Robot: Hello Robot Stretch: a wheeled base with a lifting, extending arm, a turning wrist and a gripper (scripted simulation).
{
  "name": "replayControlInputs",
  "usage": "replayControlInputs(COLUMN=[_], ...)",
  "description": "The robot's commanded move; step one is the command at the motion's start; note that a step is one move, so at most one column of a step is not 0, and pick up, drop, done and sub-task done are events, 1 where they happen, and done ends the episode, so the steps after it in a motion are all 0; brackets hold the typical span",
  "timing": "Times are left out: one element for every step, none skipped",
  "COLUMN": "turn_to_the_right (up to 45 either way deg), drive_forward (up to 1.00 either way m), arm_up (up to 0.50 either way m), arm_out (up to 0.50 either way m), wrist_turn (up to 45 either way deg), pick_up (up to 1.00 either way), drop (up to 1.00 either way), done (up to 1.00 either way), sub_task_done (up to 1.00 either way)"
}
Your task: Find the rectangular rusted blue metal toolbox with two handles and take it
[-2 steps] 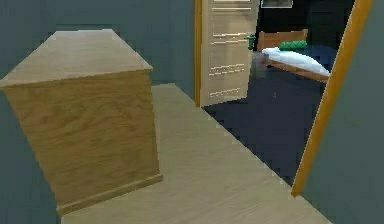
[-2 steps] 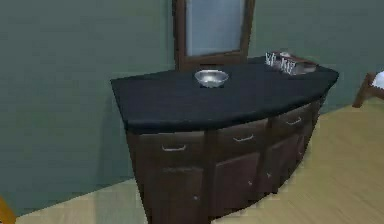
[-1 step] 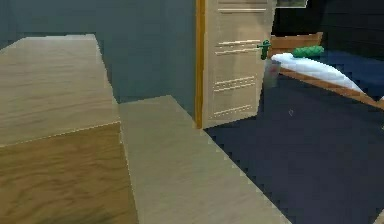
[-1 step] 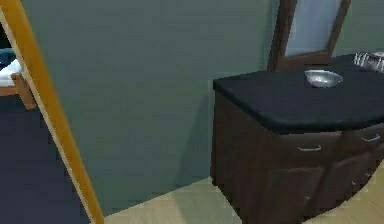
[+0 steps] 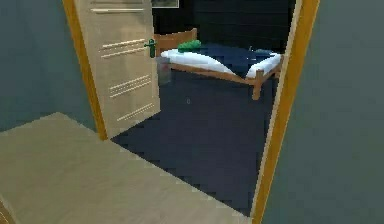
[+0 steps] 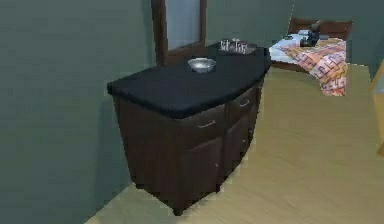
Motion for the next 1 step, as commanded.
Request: replayControlInputs(turn_to_the_right=[0.0], drive_forward=[1.0], arm_up=[0.0], arm_out=[0.0], wrist_turn=[0.0], pick_up=[0.0], drop=[0.0], done=[0.0], sub_task_done=[0.0])
